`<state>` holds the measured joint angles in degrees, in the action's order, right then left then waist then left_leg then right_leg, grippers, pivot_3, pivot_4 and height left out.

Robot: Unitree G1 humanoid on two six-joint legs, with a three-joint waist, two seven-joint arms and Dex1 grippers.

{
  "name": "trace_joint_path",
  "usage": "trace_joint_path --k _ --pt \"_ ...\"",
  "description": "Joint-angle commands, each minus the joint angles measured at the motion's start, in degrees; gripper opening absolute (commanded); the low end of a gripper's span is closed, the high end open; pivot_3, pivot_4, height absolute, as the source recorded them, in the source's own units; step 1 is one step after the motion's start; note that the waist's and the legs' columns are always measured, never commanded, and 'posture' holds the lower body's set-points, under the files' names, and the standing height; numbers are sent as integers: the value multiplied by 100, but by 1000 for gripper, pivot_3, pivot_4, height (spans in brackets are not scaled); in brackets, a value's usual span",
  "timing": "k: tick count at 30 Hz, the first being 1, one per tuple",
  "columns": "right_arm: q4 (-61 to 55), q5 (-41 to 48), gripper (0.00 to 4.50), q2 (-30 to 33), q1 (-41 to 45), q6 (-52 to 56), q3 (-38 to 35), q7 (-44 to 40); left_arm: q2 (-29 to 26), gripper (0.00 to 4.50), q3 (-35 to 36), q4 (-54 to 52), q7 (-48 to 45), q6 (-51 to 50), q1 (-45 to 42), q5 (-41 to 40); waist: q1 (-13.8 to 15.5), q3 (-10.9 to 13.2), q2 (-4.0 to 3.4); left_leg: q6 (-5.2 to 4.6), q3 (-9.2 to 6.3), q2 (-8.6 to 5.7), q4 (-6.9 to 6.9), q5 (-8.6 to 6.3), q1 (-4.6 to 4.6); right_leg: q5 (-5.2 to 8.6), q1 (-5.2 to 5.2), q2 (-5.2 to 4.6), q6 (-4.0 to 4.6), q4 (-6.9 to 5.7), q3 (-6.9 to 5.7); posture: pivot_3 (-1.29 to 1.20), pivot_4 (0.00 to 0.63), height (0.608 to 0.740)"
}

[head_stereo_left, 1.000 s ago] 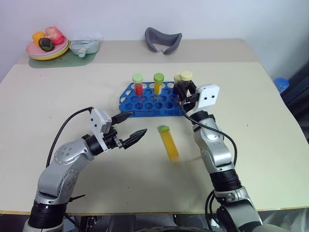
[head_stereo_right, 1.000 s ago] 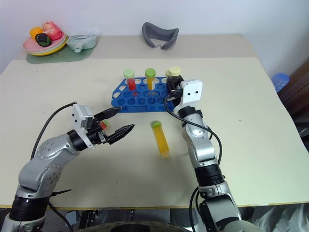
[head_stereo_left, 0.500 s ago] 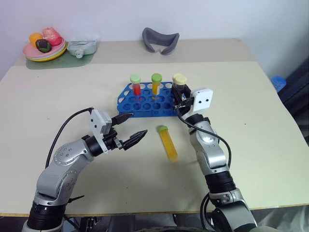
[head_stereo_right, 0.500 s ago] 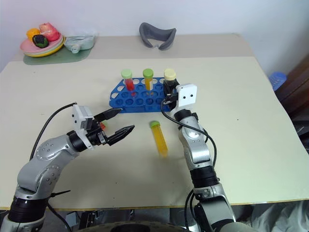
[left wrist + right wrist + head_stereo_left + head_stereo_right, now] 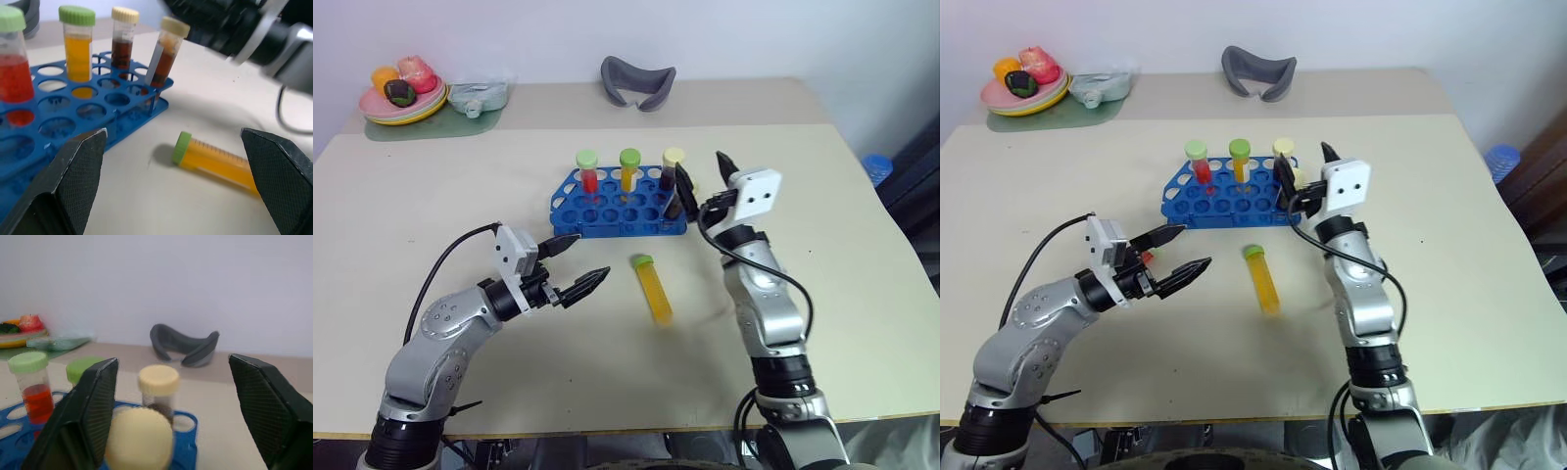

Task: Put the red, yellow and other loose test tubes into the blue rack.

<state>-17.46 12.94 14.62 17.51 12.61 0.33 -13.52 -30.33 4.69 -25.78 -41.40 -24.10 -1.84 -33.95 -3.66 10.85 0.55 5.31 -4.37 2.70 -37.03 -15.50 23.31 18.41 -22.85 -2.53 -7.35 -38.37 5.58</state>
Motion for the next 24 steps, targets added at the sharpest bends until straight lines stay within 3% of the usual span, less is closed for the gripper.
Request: trace_joint_path --k 1,4,7,9,13,24 --pt "-1593 1255 3659 890 -193 2028 -434 -499 -185 4500 346 123 -208 279 126 64 3 0 -4 0 0 0 0 0 0 0 0 0 0 1 0 0 150 740" --pt "-2493 2410 3659 1854 -247 3780 -712 -727 -330 4500 439 427 -450 506 231 172 -26 -1 -6 -1 0 1 1 -1 -9 0 8 2 1 2 1 0 150 740" --pt "-3021 3709 3659 2417 -46 5216 -908 -652 -488 4500 433 725 -696 662 199 289 -27 -1 -6 -4 -5 3 3 -2 -16 1 15 9 3 2 1 0 150 740" --pt "-3115 4287 3659 2466 265 6110 -765 -327 -554 4500 379 890 -842 745 144 360 -31 -1 -4 -4 -4 2 2 -2 -16 1 16 9 2 5 1 0 150 740" --pt "-2594 4459 3659 1582 1115 7849 -326 738 -531 4500 247 991 -1008 756 42 355 -36 -2 -2 -4 -5 2 1 -2 -15 1 17 9 2 5 1 0 150 740" --pt "-305 6415 3659 925 2095 7989 434 4005 -586 4500 201 649 -1184 870 570 443 -39 -2 -2 -4 -5 2 2 -2 4 1 -3 5 2 7 -2 0 150 740"
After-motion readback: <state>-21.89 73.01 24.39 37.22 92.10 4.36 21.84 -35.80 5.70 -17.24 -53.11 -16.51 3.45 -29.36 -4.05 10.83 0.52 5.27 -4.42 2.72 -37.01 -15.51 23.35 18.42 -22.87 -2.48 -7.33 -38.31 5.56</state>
